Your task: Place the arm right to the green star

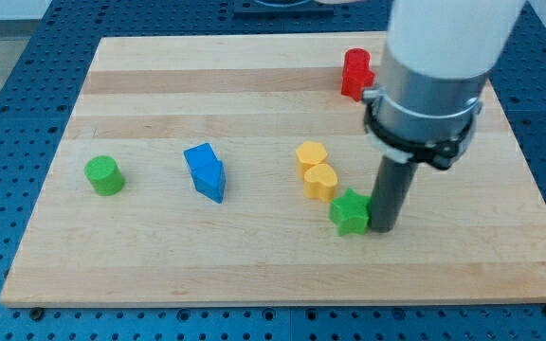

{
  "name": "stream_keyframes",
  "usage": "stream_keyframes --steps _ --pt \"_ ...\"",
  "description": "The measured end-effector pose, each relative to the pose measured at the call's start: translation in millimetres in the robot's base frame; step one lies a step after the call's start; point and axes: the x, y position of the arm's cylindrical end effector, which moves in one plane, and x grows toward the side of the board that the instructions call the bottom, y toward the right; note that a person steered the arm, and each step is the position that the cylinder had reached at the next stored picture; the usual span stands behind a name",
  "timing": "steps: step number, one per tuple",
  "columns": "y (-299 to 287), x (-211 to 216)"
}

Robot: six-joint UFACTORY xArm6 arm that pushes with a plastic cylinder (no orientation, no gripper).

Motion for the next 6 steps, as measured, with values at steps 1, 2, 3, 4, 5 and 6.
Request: stream_keyframes --steps 1,2,3,4,5,6 --pt "-25.8 18.0" --pt "-50.7 37.2" --pt "-60.2 57.5" --pt "-27.8 72.7" --pt "36.7 72.5" --pt "49.1 31.1"
